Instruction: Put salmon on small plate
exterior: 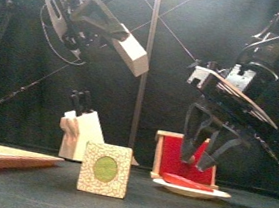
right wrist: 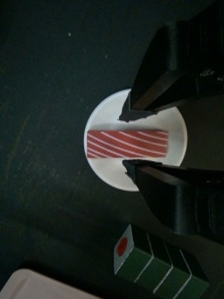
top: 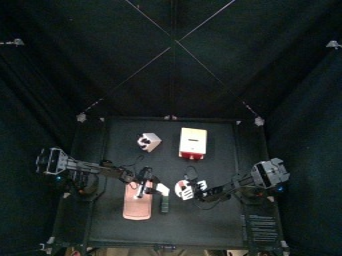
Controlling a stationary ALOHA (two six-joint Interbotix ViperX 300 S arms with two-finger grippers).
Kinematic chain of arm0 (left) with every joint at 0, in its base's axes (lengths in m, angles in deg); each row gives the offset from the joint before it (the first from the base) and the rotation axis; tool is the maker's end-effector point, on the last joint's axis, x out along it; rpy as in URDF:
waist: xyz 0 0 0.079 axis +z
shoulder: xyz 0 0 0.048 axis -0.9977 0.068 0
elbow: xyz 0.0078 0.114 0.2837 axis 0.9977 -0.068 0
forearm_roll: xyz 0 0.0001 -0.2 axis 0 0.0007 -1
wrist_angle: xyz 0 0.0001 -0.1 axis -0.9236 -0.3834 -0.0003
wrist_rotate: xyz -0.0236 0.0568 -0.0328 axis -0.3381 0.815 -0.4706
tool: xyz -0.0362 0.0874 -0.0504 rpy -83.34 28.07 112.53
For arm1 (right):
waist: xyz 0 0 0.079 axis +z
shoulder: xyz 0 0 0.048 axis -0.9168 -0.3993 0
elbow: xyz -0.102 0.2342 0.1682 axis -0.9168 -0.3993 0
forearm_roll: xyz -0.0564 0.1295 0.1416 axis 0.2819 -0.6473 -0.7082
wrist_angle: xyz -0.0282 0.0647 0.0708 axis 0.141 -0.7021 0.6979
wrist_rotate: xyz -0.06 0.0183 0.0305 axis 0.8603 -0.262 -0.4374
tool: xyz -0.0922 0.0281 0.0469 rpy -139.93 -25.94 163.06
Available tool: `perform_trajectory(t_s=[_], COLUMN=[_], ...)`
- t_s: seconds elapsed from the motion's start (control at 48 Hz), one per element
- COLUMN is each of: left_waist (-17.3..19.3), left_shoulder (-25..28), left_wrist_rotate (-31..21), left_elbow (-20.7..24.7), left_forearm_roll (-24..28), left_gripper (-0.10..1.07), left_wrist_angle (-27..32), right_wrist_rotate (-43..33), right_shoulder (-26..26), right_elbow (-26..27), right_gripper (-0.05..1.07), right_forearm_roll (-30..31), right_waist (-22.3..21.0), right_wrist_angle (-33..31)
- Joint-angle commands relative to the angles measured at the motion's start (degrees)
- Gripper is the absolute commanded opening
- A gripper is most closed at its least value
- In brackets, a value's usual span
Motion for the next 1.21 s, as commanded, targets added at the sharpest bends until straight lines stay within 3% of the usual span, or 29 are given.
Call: perform_trajectory(t_s=[0.0, 1.188], left_waist=[0.2, 0.3], left_shoulder=[-0.8, -1.1], left_wrist_rotate=[0.1, 0.2], left_elbow=[0.7, 0.6], left_forearm_roll=[-0.1, 0.1], left_gripper=[0.54, 0.54], left_wrist_angle=[-0.3, -0.3], right_wrist_rotate=[0.1, 0.1], right_shoulder=[1.1, 1.1], right_elbow=[1.1, 1.3], right_gripper=[0.78, 0.78], right_forearm_roll=[0.0, -0.8], right_waist=[-0.1, -0.2], right_wrist_angle=[-0.2, 0.1])
